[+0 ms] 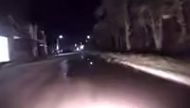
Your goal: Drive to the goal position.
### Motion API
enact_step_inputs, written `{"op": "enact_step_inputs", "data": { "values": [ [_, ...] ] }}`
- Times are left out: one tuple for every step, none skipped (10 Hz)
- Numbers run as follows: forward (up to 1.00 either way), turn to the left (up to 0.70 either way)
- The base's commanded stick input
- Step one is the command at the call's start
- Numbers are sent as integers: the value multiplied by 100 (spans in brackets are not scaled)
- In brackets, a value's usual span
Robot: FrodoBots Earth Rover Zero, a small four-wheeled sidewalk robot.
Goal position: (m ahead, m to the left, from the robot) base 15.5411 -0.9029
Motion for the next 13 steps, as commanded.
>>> {"op": "enact_step_inputs", "data": {
  "values": [
    [70, 0],
    [70, 8],
    [70, 35],
    [70, 33],
    [70, 4],
    [70, 0],
    [70, 0],
    [70, 0],
    [70, 0],
    [70, 0],
    [70, 0],
    [70, 0],
    [70, 0]
  ]
}}
